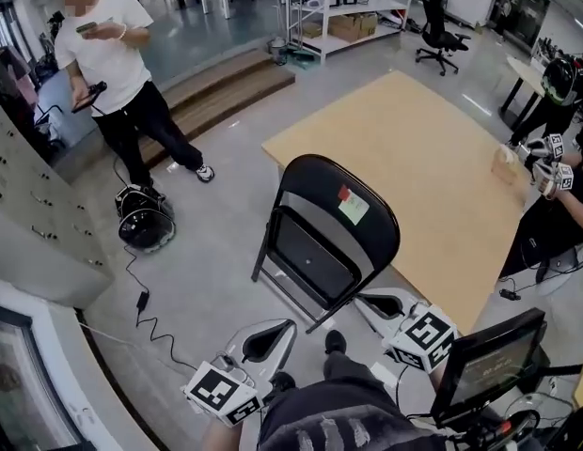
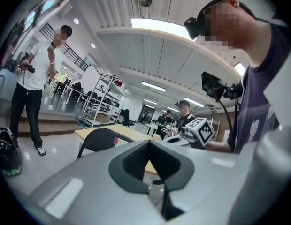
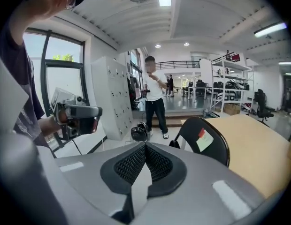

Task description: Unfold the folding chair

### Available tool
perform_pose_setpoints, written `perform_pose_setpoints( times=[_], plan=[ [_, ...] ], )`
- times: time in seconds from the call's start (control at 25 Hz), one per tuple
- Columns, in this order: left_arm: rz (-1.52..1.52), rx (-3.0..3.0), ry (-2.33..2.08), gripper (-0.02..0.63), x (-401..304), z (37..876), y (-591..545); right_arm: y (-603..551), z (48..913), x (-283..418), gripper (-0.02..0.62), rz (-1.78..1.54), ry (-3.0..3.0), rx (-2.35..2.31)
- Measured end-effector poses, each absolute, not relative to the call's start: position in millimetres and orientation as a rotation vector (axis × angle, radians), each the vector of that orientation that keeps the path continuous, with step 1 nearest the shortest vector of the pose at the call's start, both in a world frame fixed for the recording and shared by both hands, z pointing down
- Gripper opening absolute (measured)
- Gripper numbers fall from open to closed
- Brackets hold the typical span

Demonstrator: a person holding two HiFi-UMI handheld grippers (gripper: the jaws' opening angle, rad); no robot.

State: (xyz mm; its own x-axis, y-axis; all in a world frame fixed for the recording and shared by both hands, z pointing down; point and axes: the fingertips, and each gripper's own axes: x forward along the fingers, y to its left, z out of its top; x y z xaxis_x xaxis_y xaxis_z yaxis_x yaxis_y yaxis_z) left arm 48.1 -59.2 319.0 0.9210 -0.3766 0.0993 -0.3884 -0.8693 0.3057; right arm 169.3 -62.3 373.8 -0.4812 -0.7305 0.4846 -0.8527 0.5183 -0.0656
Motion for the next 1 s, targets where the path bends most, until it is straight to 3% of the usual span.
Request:
perform_pose_setpoints(
  times=[0.24,0.28,0.32,0.44,0.56,0.88,1.0],
  plan=[
    [0.150,2.699,-0.536,0.003,85.3,337.1,-74.8,-123.1,404.0,266.1,0.003,0.449,-2.199,1.478],
    [0.160,2.695,-0.534,0.003,89.6,339.6,-77.3,-135.1,407.9,281.3,0.026,0.448,-2.174,1.503],
    [0.170,2.690,-0.536,0.003,92.2,341.6,-79.6,-146.4,411.6,294.0,0.096,0.442,-2.147,1.520],
    [0.198,2.683,-0.543,0.003,97.4,347.3,-86.9,-177.5,421.4,326.4,0.217,0.407,-2.054,1.560],
    [0.227,2.678,-0.548,0.003,101.9,358.6,-93.5,-203.5,440.4,347.2,0.273,0.426,-1.984,1.538],
    [0.388,2.579,-0.573,0.003,131.5,430.0,-121.9,-238.9,493.9,366.4,0.282,0.475,-1.845,1.424],
    [0.495,2.520,-0.609,0.003,144.8,464.1,-135.6,-237.2,506.7,365.3,0.233,0.471,-1.822,1.405]
  ],
)
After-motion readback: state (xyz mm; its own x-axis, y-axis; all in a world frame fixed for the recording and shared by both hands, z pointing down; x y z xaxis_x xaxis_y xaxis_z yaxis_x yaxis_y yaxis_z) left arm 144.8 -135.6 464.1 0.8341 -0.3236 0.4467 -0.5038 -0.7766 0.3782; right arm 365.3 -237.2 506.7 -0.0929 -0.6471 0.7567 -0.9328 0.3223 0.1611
